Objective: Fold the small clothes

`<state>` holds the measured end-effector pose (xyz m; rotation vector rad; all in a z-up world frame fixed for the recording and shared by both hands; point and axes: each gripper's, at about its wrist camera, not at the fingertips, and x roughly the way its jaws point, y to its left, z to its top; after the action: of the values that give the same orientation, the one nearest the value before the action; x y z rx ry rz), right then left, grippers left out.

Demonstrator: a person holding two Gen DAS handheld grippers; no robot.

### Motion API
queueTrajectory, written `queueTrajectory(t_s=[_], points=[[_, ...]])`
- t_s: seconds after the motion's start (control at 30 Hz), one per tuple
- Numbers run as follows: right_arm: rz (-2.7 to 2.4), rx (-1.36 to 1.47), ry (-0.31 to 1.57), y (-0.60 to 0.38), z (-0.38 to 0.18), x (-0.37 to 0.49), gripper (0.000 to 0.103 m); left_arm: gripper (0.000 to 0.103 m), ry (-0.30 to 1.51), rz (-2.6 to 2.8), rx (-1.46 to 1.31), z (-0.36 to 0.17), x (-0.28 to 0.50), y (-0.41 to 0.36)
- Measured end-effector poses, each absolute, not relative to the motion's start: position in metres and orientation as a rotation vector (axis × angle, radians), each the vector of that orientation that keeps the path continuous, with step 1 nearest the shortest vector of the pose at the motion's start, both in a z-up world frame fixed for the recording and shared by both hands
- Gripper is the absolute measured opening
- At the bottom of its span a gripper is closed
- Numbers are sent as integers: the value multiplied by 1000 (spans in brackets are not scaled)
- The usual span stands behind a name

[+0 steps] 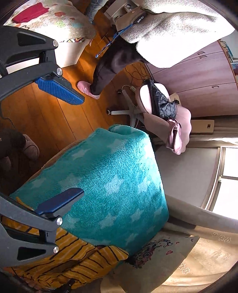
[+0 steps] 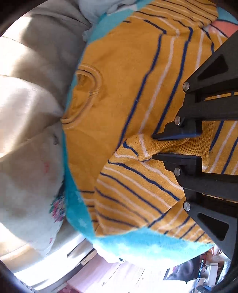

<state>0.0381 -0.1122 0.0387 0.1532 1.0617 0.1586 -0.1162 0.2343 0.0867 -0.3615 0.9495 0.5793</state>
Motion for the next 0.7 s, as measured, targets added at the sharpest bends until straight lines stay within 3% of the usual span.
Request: queueTrajectory(t_s=[0.23, 0.43, 0.47, 0.5, 0.53, 0.7], points=[[127, 208, 950, -161, 73, 23, 15, 92, 925, 430, -276, 95, -81, 191], [-89, 117, 1107, -210, 32, 30, 23, 92, 1002, 223, -358, 70, -32, 146], [-78, 142, 1086, -214, 37, 25, 28, 92, 1009, 186, -377, 66, -24, 139], [-62, 161, 1043, -217, 49, 18, 46, 92, 1016, 144, -398, 63, -15, 131], [-57, 152, 1012, -216, 58, 14, 53, 92, 1023, 100, -423, 59, -6, 123], [120, 123, 967, -175, 90, 21, 53, 92, 1064, -12, -486, 39, 50, 100]])
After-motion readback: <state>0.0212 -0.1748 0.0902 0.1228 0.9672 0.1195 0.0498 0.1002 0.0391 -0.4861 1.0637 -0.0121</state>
